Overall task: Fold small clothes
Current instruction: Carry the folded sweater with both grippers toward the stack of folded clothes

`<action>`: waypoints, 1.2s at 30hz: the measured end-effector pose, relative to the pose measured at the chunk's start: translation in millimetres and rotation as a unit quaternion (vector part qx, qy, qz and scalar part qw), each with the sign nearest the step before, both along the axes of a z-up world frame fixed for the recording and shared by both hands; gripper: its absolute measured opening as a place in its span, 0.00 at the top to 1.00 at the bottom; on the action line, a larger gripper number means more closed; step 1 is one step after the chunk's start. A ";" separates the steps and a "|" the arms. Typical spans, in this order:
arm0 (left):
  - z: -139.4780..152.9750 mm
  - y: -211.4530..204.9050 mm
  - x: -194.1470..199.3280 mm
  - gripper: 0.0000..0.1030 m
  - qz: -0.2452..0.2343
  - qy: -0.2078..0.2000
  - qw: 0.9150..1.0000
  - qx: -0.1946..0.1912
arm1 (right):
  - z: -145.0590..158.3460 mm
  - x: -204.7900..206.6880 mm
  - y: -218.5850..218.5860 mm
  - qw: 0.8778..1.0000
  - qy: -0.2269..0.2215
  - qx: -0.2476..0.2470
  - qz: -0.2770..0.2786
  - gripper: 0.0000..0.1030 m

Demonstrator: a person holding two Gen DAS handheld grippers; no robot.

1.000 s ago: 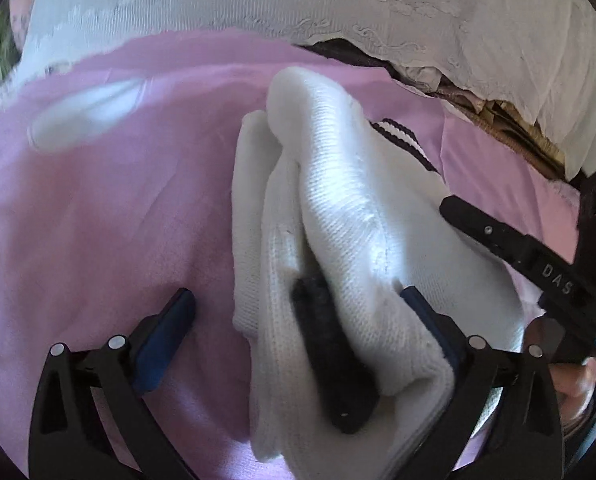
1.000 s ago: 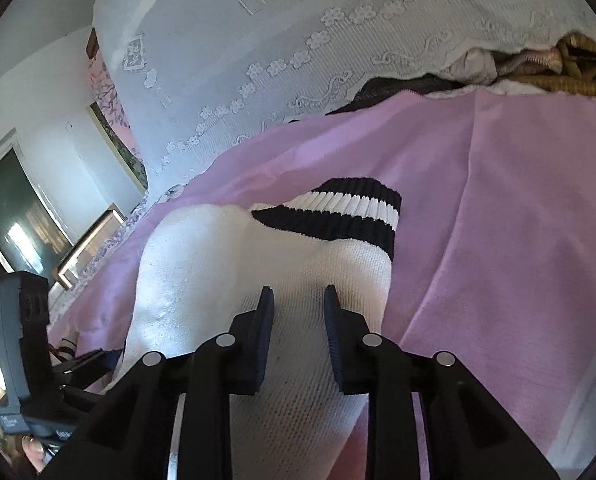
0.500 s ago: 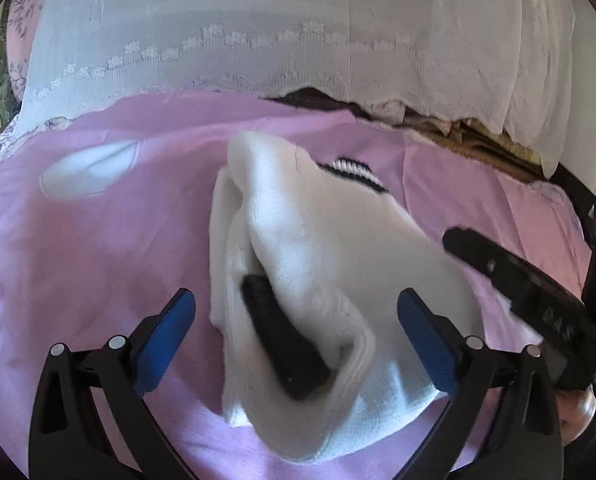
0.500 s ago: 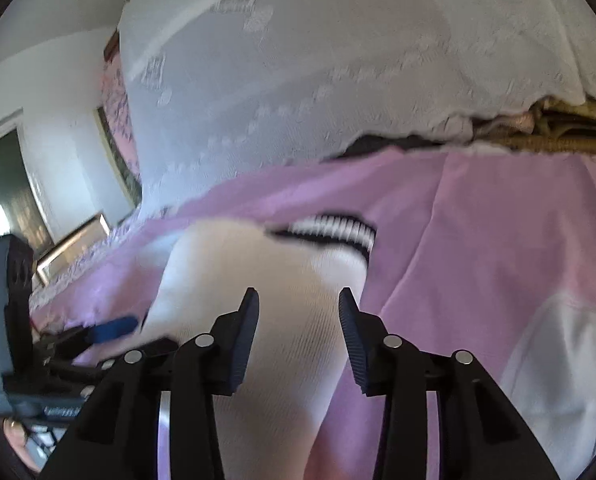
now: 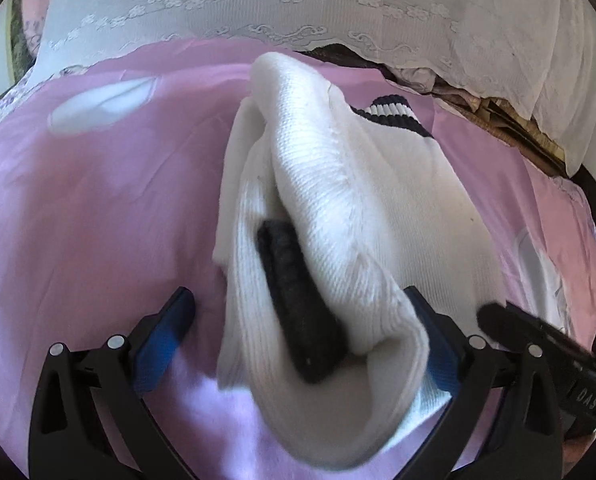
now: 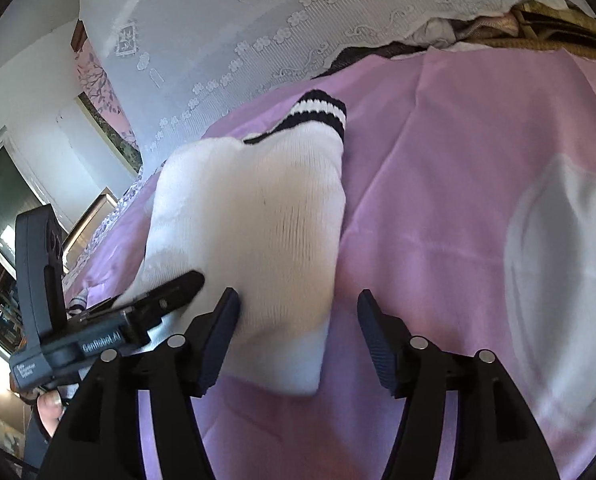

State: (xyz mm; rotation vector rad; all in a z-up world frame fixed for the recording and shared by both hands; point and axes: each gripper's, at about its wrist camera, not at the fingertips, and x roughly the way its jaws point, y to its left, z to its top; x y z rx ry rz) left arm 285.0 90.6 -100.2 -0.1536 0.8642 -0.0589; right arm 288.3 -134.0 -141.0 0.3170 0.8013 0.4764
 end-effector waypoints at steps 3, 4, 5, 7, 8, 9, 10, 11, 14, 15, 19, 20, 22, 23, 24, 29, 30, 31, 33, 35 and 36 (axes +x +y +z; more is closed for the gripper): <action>2.7 0.6 -9.0 0.04 0.006 -0.008 1.000 -0.007 | -1.2 -9.8 -3.4 1.000 0.004 0.004 0.002 0.38; 5.5 1.7 -12.7 0.04 0.004 -0.015 1.000 -0.018 | -0.4 -11.7 -4.7 1.000 0.003 0.007 0.002 0.37; 8.7 3.8 -16.2 0.04 0.002 -0.023 0.999 -0.030 | 0.4 -13.9 -6.4 1.000 0.002 0.011 0.001 0.36; 16.3 11.6 -22.1 0.04 0.000 -0.043 0.997 -0.060 | 1.7 -15.9 -11.6 1.000 -0.003 0.026 -0.004 0.36; 18.8 15.6 -23.3 0.04 0.001 -0.049 0.996 -0.072 | 2.0 -16.0 -14.6 0.999 -0.005 0.035 -0.006 0.35; 20.8 22.2 -23.2 0.04 0.003 -0.052 0.994 -0.092 | 1.6 -16.6 -17.4 0.999 -0.006 0.045 -0.009 0.35; 20.9 25.3 -19.6 0.04 0.004 -0.048 0.993 -0.106 | 1.1 -16.0 -20.7 0.998 -0.006 0.056 -0.013 0.35; 19.9 29.5 -15.9 0.04 0.008 -0.042 0.992 -0.119 | 1.3 -15.9 -22.5 0.998 -0.008 0.062 -0.018 0.35; 16.7 38.9 -0.8 0.04 0.032 -0.029 0.991 -0.126 | 2.6 -16.1 -23.1 0.997 -0.022 0.067 -0.025 0.35; 15.5 39.5 4.4 0.04 0.035 -0.025 0.991 -0.125 | 2.8 -14.7 -20.7 0.997 -0.024 0.065 -0.022 0.35; 8.2 32.9 22.9 0.04 0.031 -0.004 0.994 -0.102 | -0.4 5.5 -10.5 0.997 -0.003 0.075 -0.007 0.31; 6.7 28.2 27.1 0.04 0.026 0.000 0.996 -0.088 | -2.9 12.2 -10.5 0.996 0.007 0.087 -0.004 0.25; 4.5 22.2 32.7 0.04 0.016 0.004 0.997 -0.071 | -8.0 26.1 -10.2 0.994 0.028 0.107 0.008 0.21; 4.2 20.4 35.7 0.04 0.012 0.005 0.998 -0.066 | -7.7 30.7 -8.5 0.994 0.029 0.109 0.011 0.20; 4.2 19.0 38.4 0.04 0.007 0.005 0.998 -0.065 | -7.1 34.8 -4.6 0.994 0.028 0.106 0.015 0.18; 4.9 20.6 49.0 0.04 -0.019 0.010 0.996 -0.083 | -4.0 56.8 19.1 0.995 0.029 0.086 0.041 0.15; 4.7 21.9 50.5 0.04 -0.022 0.011 0.996 -0.085 | -4.3 63.1 21.8 0.995 0.031 0.089 0.043 0.15; 4.5 20.4 55.1 0.04 -0.026 0.011 0.996 -0.089 | -4.6 67.5 22.6 0.994 0.032 0.091 0.044 0.15; 4.2 21.0 59.1 0.04 -0.034 0.012 0.995 -0.094 | -5.4 77.2 25.8 0.994 0.035 0.094 0.046 0.14; 3.0 21.5 65.8 0.04 -0.041 0.016 0.994 -0.096 | -5.9 86.0 29.7 0.994 0.037 0.095 0.051 0.14; 2.4 21.5 68.7 0.04 -0.043 0.018 0.994 -0.097 | -6.0 89.8 30.7 0.993 0.039 0.096 0.053 0.14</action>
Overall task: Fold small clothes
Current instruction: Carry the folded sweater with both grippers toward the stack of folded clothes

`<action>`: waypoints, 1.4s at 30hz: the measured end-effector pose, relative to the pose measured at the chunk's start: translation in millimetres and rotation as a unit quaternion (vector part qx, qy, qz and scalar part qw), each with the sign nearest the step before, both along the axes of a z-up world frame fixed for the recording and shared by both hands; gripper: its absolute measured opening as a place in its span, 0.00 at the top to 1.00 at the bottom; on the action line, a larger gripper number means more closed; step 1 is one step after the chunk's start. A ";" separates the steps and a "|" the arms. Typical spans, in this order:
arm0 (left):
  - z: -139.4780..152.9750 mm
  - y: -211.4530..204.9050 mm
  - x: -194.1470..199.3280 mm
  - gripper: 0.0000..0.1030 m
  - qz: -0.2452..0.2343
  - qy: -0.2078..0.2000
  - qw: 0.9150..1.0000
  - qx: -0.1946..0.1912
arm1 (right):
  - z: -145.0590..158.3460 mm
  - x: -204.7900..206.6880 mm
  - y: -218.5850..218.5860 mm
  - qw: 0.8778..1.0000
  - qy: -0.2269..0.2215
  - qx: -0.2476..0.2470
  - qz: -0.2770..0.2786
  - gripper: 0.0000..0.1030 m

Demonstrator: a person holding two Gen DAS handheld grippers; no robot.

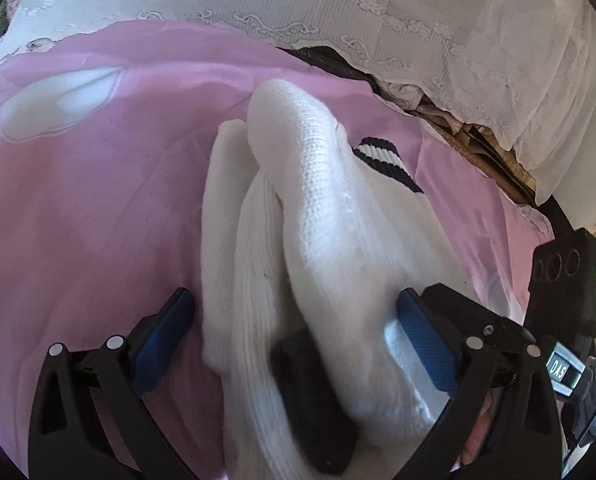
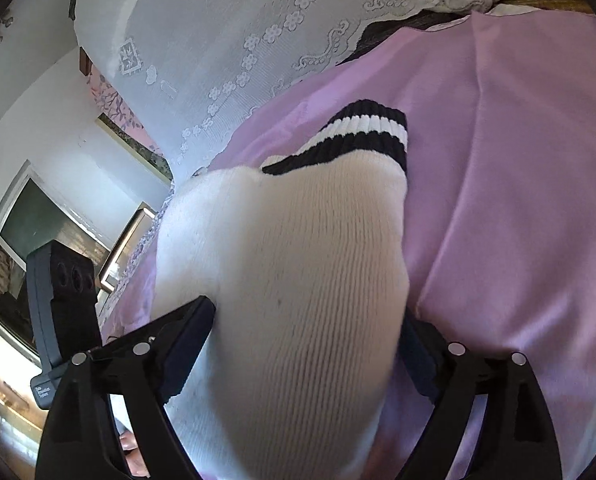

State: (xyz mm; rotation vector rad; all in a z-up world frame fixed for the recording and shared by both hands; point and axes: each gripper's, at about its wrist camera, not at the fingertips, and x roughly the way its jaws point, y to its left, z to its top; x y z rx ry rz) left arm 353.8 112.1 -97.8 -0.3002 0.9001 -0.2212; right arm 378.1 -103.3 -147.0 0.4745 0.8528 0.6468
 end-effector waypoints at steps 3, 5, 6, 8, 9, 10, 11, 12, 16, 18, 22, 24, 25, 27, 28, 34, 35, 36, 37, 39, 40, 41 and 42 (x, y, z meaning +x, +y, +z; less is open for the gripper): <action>0.0 1.6 2.9 0.04 -0.007 0.004 1.000 -0.004 | 0.4 5.3 1.2 1.000 0.005 -0.002 0.006 0.18; 0.8 -1.3 2.4 0.04 -0.014 0.009 1.000 0.006 | 0.9 4.4 1.3 1.000 0.005 -0.010 0.009 0.20; 1.6 -3.3 1.8 0.04 -0.017 0.009 1.000 0.013 | 0.2 3.0 -0.7 1.000 0.005 -0.010 0.011 0.21; 2.2 -1.7 -2.2 0.04 -0.021 0.010 1.000 0.013 | -0.1 4.4 -4.1 1.000 0.010 -0.007 0.015 0.23; 3.7 1.1 -4.9 0.04 -0.023 0.010 1.000 -0.001 | -0.4 4.9 -6.6 1.000 0.013 -0.002 0.017 0.24; 5.0 3.4 -6.8 0.04 -0.025 0.009 1.000 -0.014 | -0.6 5.7 -9.0 1.000 0.016 0.004 0.017 0.24; 7.3 7.0 -9.5 0.04 -0.030 0.007 0.999 -0.040 | -0.9 5.8 -10.2 1.000 0.018 0.008 0.017 0.24; 8.2 8.1 -11.0 0.04 -0.035 0.006 0.998 -0.056 | -1.2 5.3 -10.7 1.000 0.017 0.008 0.016 0.24; -0.1 5.6 -5.0 0.04 -0.038 0.018 0.998 -0.051 | -0.7 3.2 -8.4 1.000 0.007 0.001 0.012 0.25; -3.3 -4.6 -2.0 0.04 -0.043 0.018 0.999 -0.010 | -0.6 0.9 -8.0 1.000 0.001 -0.004 0.009 0.34; -2.0 -10.0 -6.4 0.14 -0.047 0.004 0.999 0.005 | 4.0 -8.0 -6.7 1.000 -0.026 -0.018 0.004 0.48; 1.3 -10.0 -10.2 0.27 -0.046 -0.007 0.999 0.006 | 8.3 -13.5 -4.3 0.999 -0.043 -0.032 -0.001 0.51; 3.6 -10.7 -13.8 0.35 -0.048 -0.018 0.999 0.009 | 10.1 -17.2 -4.2 0.998 -0.050 -0.037 -0.004 0.51; 7.6 -14.8 -18.9 0.41 -0.052 -0.033 0.998 0.017 | 14.6 -24.4 -5.9 0.997 -0.063 -0.043 -0.012 0.53; 10.4 -19.5 -23.3 0.43 -0.057 -0.046 0.997 0.026 | 16.6 -28.2 -7.1 0.996 -0.069 -0.047 -0.016 0.53; 18.2 -51.1 -43.0 0.46 -0.090 -0.078 0.992 0.051 | 28.5 -62.0 -30.4 0.992 -0.093 -0.068 -0.051 0.54; 20.3 -58.7 -48.3 0.46 -0.099 -0.084 0.990 0.051 | 29.6 -68.2 -35.8 0.991 -0.096 -0.070 -0.056 0.54; 21.6 -62.7 -51.0 0.46 -0.103 -0.086 0.990 0.051 | 31.7 -75.0 -40.9 0.991 -0.099 -0.072 -0.062 0.54; 23.5 -70.0 -57.0 0.46 -0.113 -0.090 0.988 0.049 | 34.6 -85.0 -48.4 0.989 -0.104 -0.077 -0.069 0.54; 25.9 -82.6 -67.6 0.46 -0.126 -0.097 0.986 0.048 | 40.8 -102.4 -62.2 0.986 -0.112 -0.087 -0.083 0.54; 27.5 -91.4 -74.1 0.46 -0.134 -0.101 0.985 0.046 | 43.6 -111.5 -69.5 0.985 -0.116 -0.091 -0.090 0.54; 28.6 -99.7 -78.8 0.46 -0.141 -0.104 0.984 0.044 | 44.1 -119.7 -77.4 0.984 -0.119 -0.095 -0.096 0.54; 30.0 -110.4 -86.1 0.46 -0.152 -0.106 0.982 0.042 | 46.2 -128.8 -84.7 0.982 -0.123 -0.101 -0.103 0.54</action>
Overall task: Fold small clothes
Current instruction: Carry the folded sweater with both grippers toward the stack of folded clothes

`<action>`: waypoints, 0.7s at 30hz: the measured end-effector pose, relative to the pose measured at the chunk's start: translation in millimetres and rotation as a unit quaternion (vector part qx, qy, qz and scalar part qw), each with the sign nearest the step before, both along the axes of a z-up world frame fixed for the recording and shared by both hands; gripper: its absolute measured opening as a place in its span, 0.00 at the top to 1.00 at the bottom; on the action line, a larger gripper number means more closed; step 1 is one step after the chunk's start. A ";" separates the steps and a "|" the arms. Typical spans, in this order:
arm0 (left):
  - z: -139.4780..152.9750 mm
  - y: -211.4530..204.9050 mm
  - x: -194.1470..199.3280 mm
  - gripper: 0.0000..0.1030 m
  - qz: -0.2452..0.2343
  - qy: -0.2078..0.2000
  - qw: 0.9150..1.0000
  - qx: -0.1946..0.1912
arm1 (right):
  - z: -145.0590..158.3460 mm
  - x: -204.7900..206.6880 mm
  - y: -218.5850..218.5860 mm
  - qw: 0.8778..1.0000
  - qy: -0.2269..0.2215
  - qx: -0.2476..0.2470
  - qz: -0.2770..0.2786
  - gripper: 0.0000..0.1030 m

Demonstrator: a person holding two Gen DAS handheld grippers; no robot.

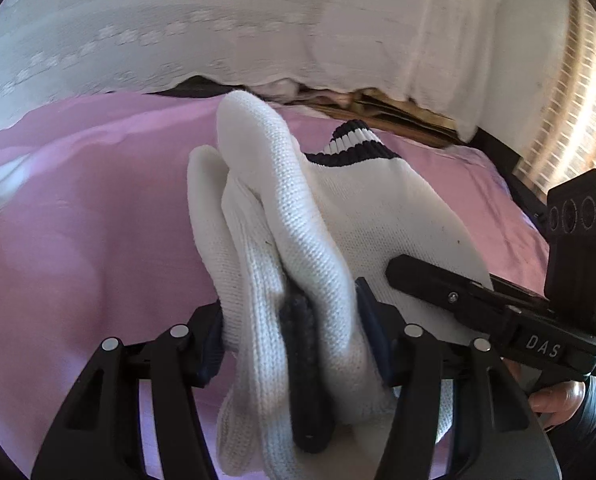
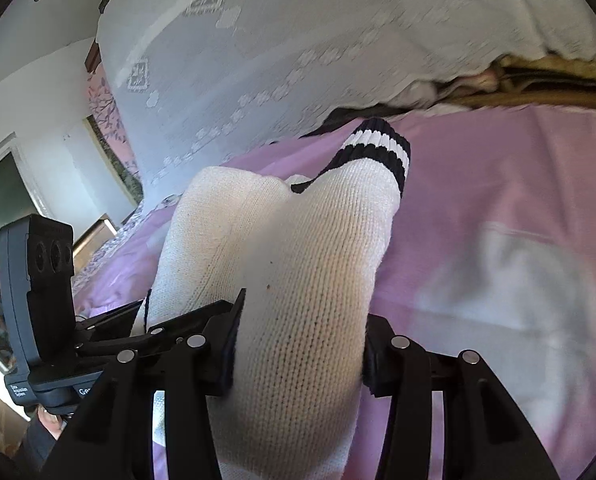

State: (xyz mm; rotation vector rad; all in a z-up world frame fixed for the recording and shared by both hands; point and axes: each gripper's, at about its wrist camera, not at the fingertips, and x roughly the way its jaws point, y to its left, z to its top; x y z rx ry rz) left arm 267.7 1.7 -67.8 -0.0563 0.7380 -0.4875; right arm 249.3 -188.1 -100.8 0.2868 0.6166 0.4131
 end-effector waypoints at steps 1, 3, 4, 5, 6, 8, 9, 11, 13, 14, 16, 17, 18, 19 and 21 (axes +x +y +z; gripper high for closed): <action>-0.1 -8.1 -4.6 0.46 -0.009 -0.001 1.000 0.000 | 3.0 -13.9 -10.7 1.000 -0.006 -0.009 -0.012 0.54; 0.4 -26.2 -16.6 0.46 -0.030 -0.003 1.000 -0.002 | 6.3 -36.1 -28.0 0.999 -0.014 -0.021 -0.033 0.54; 0.8 -39.3 -23.9 0.46 -0.044 -0.003 0.999 -0.003 | 6.9 -48.5 -38.9 0.999 -0.016 -0.025 -0.044 0.54; 0.8 -52.2 -30.3 0.46 -0.058 -0.003 0.998 -0.003 | 8.3 -55.1 -45.5 0.998 -0.017 -0.027 -0.053 0.54; 0.7 -59.7 -34.8 0.46 -0.065 -0.003 0.998 -0.004 | 9.4 -63.8 -54.1 0.997 -0.018 -0.029 -0.063 0.54; 0.5 -84.0 -42.0 0.46 -0.088 0.001 0.996 -0.014 | 11.9 -86.7 -78.0 0.995 -0.024 -0.038 -0.089 0.54; 0.6 -95.1 -45.1 0.46 -0.099 0.004 0.995 -0.019 | 13.4 -93.2 -84.7 0.994 -0.027 -0.042 -0.098 0.54; 2.9 -122.7 -53.7 0.46 -0.123 0.004 0.992 -0.019 | 18.7 -110.4 -111.4 0.991 -0.031 -0.053 -0.122 0.54; 8.2 -153.1 -58.2 0.46 -0.144 -0.003 0.989 -0.016 | 24.1 -119.5 -135.5 0.988 -0.033 -0.050 -0.140 0.54; 11.2 -165.3 -57.7 0.46 -0.152 -0.004 0.988 -0.016 | 26.5 -124.1 -147.5 0.987 -0.034 -0.048 -0.149 0.54; 18.9 -194.0 -58.1 0.46 -0.171 -0.004 0.985 -0.020 | 34.6 -134.9 -175.1 0.983 -0.038 -0.045 -0.175 0.54; 22.9 -206.0 -58.7 0.46 -0.181 -0.004 0.983 -0.023 | 39.1 -139.8 -186.6 0.981 -0.039 -0.045 -0.186 0.54; 27.4 -217.5 -61.8 0.46 -0.191 -0.006 0.981 -0.025 | 44.1 -144.8 -196.5 0.978 -0.041 -0.046 -0.197 0.54; 34.9 -236.3 -66.9 0.46 -0.207 -0.009 0.978 -0.028 | 51.6 -154.7 -211.3 0.975 -0.045 -0.050 -0.212 0.54; 45.8 -258.4 -76.9 0.46 -0.228 -0.016 0.973 -0.032 | 66.2 -176.2 -237.0 0.968 -0.053 -0.057 -0.236 0.54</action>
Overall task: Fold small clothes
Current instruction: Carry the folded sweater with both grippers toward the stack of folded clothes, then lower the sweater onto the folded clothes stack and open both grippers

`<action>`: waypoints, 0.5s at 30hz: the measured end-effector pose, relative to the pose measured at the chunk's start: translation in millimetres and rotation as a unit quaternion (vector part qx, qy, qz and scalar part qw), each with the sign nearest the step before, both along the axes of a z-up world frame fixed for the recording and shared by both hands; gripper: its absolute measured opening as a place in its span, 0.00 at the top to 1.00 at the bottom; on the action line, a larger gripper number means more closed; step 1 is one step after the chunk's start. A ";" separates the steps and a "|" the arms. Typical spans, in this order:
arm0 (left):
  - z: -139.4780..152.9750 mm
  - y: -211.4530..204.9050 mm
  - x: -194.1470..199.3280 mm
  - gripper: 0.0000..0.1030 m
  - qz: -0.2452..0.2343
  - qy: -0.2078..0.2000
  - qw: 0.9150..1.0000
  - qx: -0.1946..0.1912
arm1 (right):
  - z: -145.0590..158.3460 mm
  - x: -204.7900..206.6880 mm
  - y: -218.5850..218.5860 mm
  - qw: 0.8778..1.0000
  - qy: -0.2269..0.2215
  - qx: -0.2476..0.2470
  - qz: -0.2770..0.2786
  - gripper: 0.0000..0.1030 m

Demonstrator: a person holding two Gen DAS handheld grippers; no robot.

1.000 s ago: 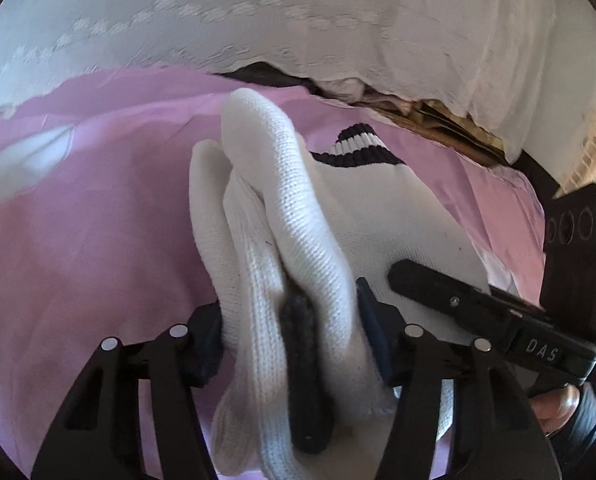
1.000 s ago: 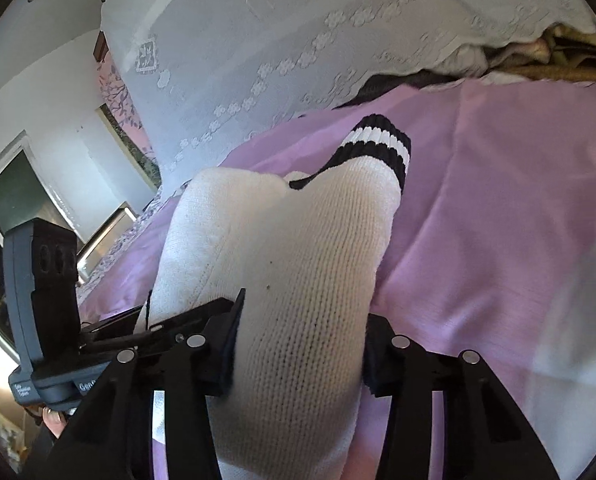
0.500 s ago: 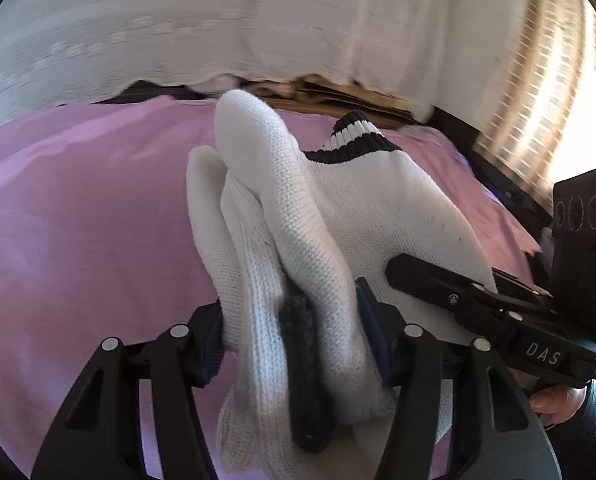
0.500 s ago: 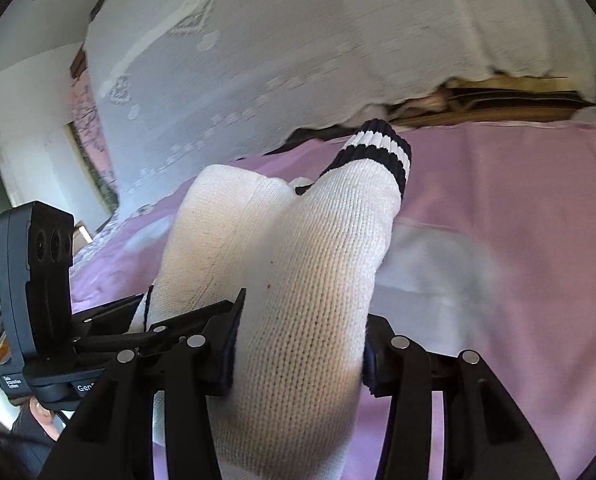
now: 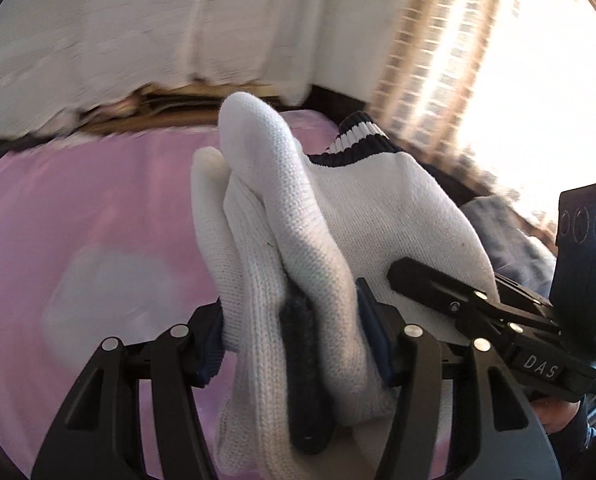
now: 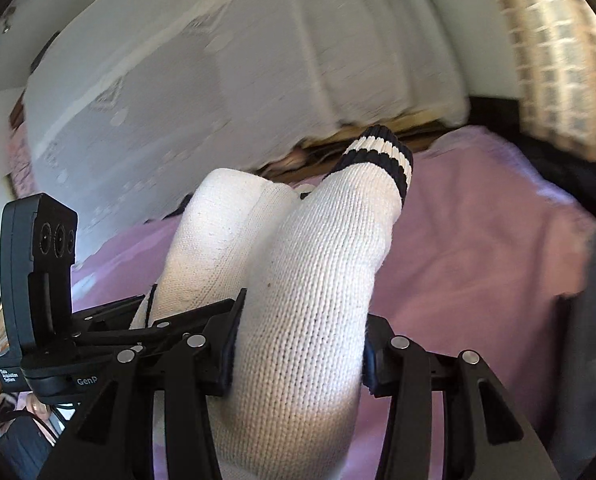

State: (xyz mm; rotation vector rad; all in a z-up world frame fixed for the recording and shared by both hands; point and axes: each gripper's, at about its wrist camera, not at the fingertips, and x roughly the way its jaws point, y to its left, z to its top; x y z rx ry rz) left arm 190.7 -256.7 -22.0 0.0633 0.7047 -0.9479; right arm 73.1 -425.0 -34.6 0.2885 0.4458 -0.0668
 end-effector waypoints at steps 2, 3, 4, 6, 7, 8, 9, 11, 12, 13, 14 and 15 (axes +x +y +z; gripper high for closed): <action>18.2 -32.2 -15.8 0.46 -0.031 -0.010 0.999 -0.005 | 13.5 -20.6 -20.8 1.000 -0.007 -0.004 -0.021 0.54; 24.4 -44.3 -21.6 0.46 -0.042 -0.014 0.999 -0.007 | 20.7 -31.5 -31.6 0.999 -0.010 -0.006 -0.031 0.54; 33.5 -60.5 -31.6 0.46 -0.058 -0.019 0.998 -0.009 | 32.2 -48.2 -48.1 0.999 -0.014 -0.009 -0.048 0.54; 47.8 -87.8 -47.5 0.46 -0.085 -0.023 0.996 -0.015 | 46.6 -66.5 -65.1 0.997 -0.017 -0.014 -0.069 0.54; 56.5 -106.2 -57.9 0.46 -0.101 -0.022 0.994 -0.019 | 55.6 -80.0 -77.9 0.996 -0.019 -0.018 -0.083 0.54; 61.6 -119.0 -64.9 0.46 -0.113 -0.020 0.993 -0.021 | 62.4 -90.5 -89.7 0.995 -0.020 -0.020 -0.096 0.54; 66.1 -132.4 -72.1 0.45 -0.124 -0.019 0.992 -0.022 | 67.8 -100.4 -100.8 0.994 -0.020 -0.021 -0.106 0.54; 71.9 -163.3 -88.4 0.45 -0.149 -0.017 0.988 -0.022 | 75.1 -124.2 -127.6 0.991 -0.018 -0.019 -0.131 0.54; 72.2 -174.9 -94.2 0.45 -0.159 -0.014 0.987 -0.021 | 76.0 -130.7 -135.2 0.990 -0.015 -0.016 -0.139 0.54; 70.1 -192.1 -101.7 0.45 -0.173 -0.006 0.985 -0.015 | 75.7 -138.8 -150.2 0.988 -0.010 -0.009 -0.151 0.54; 67.2 -203.4 -105.2 0.45 -0.182 0.001 0.983 -0.010 | 74.1 -146.2 -161.1 0.987 -0.006 -0.003 -0.160 0.54; 63.6 -212.6 -105.8 0.45 -0.188 0.007 0.982 -0.005 | 69.8 -150.5 -169.8 0.986 -0.001 0.004 -0.169 0.54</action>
